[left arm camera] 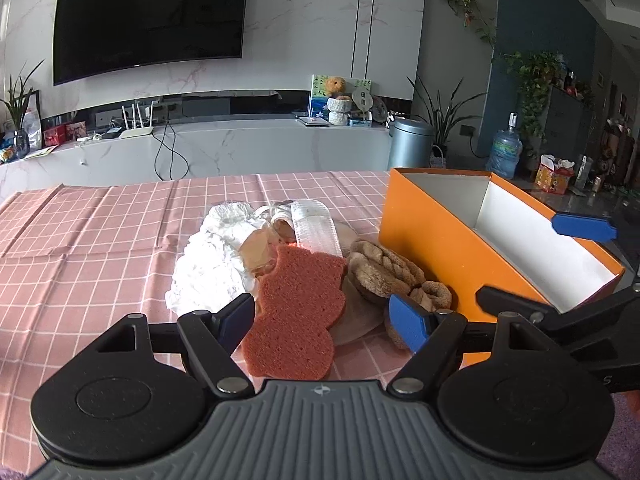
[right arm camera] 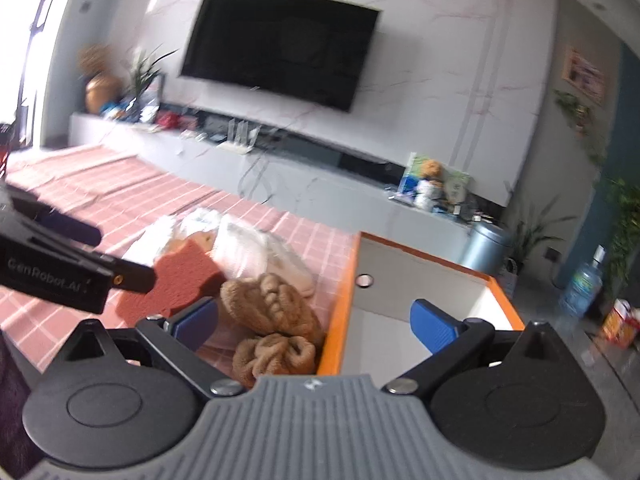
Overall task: Organize soft objects
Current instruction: 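Move the left tool to the red sponge while the right tool reaches the braided towel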
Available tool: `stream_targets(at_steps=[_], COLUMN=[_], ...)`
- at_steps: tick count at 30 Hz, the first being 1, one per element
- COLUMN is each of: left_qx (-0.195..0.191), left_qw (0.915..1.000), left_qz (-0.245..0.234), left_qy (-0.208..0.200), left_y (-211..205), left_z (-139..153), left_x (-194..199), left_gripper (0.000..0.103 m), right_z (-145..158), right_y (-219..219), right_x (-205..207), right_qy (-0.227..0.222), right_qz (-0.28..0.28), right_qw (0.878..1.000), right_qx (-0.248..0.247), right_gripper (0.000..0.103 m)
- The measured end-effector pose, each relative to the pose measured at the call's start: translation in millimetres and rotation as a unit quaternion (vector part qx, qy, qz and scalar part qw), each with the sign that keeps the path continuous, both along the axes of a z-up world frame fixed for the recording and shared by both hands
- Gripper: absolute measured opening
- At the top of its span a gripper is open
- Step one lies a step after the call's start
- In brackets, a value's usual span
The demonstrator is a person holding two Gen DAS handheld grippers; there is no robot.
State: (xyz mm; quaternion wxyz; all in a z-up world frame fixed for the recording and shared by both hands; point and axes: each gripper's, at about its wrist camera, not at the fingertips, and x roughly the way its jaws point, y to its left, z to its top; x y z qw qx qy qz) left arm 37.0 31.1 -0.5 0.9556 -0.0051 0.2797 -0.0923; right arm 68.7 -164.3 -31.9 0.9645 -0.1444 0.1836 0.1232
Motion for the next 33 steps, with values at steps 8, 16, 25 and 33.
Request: stream_targets(at_steps=[8,16,25,33], left_qx=[0.019,0.034,0.030,0.003], left_qw=[0.9991,0.9965,0.9939,0.9921], left_qz=[-0.023,-0.053,-0.084,-0.095], left_qy=[0.029,0.054,0.065,0.082], left_y=[11,23,26,28], left_z=[-8,-20,-35,-48], left_x=[24,48,67,82], left_gripper=[0.089,0.090,0.096,0.101], right_z=[3,-6,-28,-43], right_y=[25,52,72,70], right_x=[32,65,110,139], right_qy=[0.053,0.135,0.204,0.265], right_qz=[0.080,0.171,0.191,0.176], right_qw=[0.992,0.960,0.930,0.924], right_qx=[-0.087,-0.175,-0.240,-0.210], right_gripper=[0.100,0.080,0.068,0.032])
